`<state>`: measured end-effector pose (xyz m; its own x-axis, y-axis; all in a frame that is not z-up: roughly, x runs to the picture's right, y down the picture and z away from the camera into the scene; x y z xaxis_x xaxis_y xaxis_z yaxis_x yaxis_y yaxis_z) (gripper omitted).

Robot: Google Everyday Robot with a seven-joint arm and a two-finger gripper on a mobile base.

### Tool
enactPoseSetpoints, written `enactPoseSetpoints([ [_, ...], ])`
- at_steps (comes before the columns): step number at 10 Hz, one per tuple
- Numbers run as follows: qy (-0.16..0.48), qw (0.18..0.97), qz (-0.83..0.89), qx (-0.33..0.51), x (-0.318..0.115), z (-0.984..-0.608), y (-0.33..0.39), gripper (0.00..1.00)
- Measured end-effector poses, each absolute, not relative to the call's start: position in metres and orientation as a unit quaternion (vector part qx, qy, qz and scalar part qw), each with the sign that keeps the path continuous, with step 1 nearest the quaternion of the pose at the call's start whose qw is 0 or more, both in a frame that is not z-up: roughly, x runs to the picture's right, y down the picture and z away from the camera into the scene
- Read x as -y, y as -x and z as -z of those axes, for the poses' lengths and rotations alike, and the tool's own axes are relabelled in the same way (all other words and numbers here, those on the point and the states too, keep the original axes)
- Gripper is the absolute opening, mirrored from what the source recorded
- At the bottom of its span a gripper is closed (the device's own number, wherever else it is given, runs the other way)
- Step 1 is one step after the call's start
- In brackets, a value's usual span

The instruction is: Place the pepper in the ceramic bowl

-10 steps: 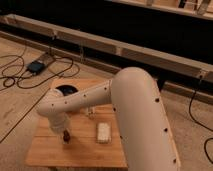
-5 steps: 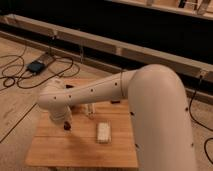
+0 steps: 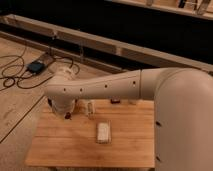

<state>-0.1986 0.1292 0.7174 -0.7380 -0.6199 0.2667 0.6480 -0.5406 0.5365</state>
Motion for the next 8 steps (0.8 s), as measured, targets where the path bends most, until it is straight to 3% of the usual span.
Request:
enactPoseSetpoints([
  [8,0.053,0.289,0.912,0.285,-0.076,-0.787,0.211,0.0],
])
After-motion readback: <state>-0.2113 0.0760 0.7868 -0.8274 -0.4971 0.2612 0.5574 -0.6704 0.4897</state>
